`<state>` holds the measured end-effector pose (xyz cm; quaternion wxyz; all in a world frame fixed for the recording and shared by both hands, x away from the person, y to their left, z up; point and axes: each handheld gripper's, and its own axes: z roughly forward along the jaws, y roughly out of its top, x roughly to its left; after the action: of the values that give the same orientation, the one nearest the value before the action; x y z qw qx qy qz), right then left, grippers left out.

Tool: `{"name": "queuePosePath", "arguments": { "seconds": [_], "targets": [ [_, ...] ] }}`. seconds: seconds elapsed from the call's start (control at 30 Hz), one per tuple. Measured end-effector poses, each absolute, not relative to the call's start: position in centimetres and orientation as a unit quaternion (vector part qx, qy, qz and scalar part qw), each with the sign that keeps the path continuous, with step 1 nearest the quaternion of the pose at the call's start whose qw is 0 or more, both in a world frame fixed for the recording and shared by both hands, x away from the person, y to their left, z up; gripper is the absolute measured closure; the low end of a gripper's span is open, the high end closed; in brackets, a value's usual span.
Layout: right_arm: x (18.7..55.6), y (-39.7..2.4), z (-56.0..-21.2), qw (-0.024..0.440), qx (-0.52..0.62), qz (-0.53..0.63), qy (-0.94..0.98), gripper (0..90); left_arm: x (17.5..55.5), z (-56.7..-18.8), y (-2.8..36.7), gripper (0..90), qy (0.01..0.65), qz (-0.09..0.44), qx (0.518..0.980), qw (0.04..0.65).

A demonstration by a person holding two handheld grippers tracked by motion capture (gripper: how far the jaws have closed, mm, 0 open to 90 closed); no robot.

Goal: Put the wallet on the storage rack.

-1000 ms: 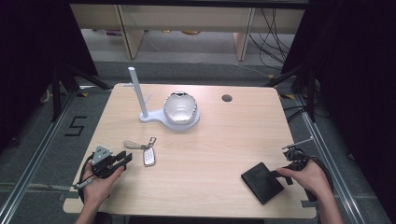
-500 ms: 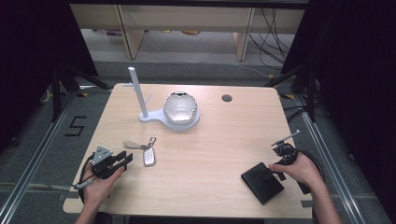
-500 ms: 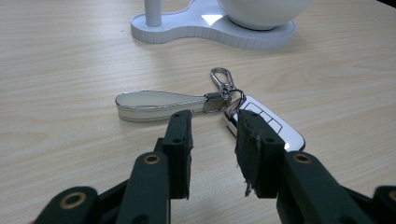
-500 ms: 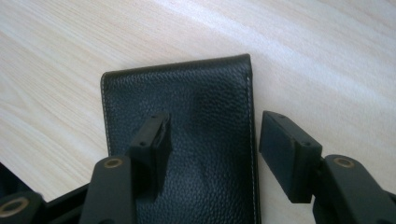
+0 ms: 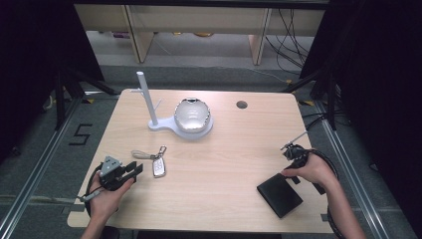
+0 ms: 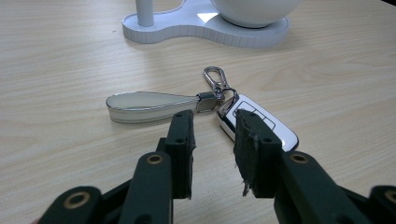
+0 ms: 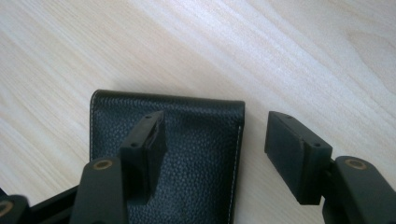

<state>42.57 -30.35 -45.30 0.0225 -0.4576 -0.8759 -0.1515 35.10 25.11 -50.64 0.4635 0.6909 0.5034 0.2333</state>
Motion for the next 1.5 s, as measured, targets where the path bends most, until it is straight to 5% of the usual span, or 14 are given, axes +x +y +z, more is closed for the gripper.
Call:
{"name": "queuePosePath", "arguments": {
  "seconds": [1.0,1.5],
  "targets": [
    [43.8,-29.6,-47.3,0.071,-0.466,-0.122,-0.873,37.3,35.2,-50.8,24.9,64.9,0.503,0.225,0.693,0.464],
    [43.5,-30.0,-47.3,0.064,-0.499,-0.112,-0.857,50.1,35.2,-50.8,25.0,64.5,0.504,0.226,0.691,0.466]
  ]
}}
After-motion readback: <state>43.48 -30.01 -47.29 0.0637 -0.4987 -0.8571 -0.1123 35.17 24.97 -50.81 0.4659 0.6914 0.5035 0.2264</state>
